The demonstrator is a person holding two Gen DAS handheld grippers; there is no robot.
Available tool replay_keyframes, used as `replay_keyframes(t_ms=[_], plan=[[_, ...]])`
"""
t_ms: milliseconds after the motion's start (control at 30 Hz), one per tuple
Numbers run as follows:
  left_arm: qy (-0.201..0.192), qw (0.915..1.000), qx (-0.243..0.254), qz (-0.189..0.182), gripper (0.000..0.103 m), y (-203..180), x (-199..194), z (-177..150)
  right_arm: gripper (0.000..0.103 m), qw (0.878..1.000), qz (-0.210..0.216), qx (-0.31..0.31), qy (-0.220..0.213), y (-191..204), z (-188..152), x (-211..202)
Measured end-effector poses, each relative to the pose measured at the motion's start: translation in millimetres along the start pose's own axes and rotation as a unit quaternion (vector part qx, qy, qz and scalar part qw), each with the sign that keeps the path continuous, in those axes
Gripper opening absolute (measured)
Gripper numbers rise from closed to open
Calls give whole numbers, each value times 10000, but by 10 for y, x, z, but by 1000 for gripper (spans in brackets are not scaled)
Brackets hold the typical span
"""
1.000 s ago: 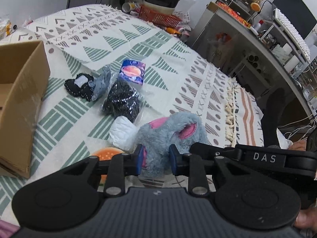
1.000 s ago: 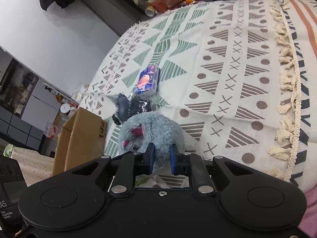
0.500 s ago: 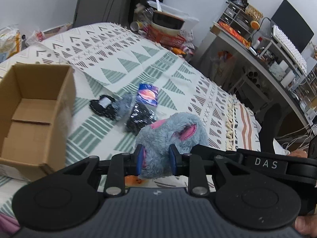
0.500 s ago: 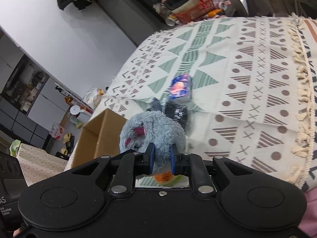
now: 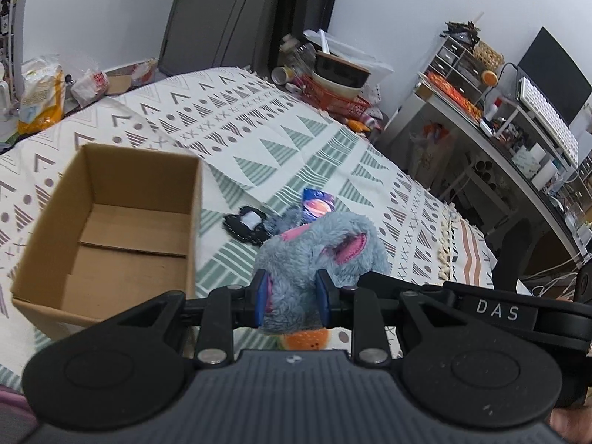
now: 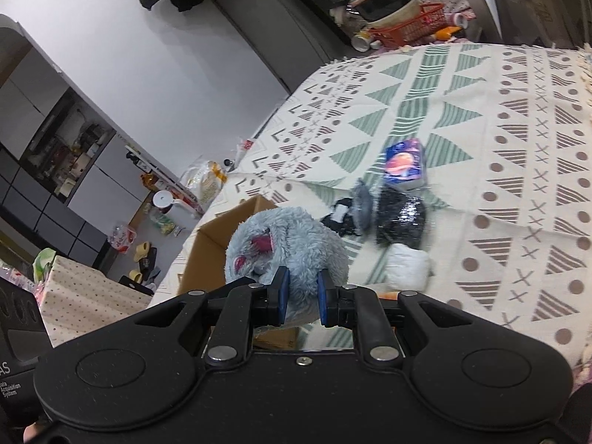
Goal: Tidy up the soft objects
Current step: 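Lift the grey plush with the right gripper and carry it over the box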
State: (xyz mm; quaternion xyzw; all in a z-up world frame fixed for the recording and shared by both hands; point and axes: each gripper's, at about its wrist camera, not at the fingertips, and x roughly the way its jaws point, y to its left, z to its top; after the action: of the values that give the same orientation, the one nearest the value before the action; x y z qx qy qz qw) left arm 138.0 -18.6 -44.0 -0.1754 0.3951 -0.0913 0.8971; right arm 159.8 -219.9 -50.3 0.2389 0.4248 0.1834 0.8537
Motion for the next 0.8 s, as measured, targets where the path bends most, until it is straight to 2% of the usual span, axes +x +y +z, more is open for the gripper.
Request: replay_keyframes(t_ms=[667,800], plan=[[-204,9986,-394,301,26,634,-328,210,17,9990,382,-119,174,619,-28,377],[-238,9974,-543,420,26,761,-367,235,20,9988,423,-148,217,737,-58,484]])
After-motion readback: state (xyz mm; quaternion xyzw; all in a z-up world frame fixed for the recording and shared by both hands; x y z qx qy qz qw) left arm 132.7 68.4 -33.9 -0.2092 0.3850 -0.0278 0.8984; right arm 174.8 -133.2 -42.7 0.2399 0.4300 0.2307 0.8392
